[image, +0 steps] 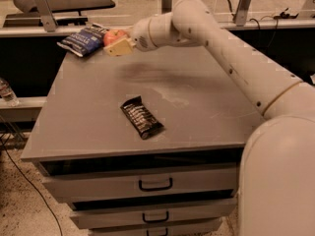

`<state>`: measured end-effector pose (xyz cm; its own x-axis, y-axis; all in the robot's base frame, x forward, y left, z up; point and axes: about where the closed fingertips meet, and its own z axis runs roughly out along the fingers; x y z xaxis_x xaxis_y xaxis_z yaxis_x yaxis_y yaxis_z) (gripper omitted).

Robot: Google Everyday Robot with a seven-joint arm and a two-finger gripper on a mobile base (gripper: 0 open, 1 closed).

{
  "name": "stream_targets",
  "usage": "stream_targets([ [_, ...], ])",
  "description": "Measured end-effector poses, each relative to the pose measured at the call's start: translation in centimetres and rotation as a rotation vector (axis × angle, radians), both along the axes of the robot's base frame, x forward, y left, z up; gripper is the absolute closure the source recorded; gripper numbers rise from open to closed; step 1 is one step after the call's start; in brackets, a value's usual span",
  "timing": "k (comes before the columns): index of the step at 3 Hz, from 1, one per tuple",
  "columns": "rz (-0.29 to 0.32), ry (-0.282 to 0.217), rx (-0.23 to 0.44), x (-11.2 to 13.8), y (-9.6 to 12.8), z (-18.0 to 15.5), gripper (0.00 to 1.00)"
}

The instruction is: Move apple near blue chip bag

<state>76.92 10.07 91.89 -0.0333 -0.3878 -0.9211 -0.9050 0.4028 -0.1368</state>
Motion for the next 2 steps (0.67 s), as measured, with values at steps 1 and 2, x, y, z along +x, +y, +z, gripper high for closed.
stream_targets([
  [1,-0.018,-0.013,0.012,2.2,4.3,0.0,1.0],
  [2,-0.036,0.012,0.021,4.4,7.5,-0.7,1.0],
])
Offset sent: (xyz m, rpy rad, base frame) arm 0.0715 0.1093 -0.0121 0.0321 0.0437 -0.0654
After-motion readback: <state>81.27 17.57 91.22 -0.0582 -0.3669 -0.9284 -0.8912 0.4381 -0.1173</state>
